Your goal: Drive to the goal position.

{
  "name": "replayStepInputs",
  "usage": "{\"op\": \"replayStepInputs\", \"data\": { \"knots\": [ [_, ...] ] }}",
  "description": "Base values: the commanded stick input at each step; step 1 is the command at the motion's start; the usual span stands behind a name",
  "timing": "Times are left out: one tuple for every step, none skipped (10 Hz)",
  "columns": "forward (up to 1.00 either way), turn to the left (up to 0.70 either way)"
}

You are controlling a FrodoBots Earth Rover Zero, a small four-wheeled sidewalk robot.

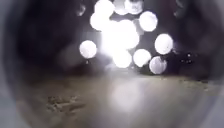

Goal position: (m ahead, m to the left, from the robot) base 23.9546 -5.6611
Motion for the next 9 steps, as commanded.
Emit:
{"op": "replayStepInputs", "data": {
  "knots": [
    [0.0, 0.0],
    [0.0, 0.0],
    [0.0, 0.0],
    [0.0, -0.42],
    [0.0, -0.45],
    [0.0, -0.28],
    [0.0, 0.0],
    [0.0, -0.05],
    [0.0, -0.15]
  ]
}}
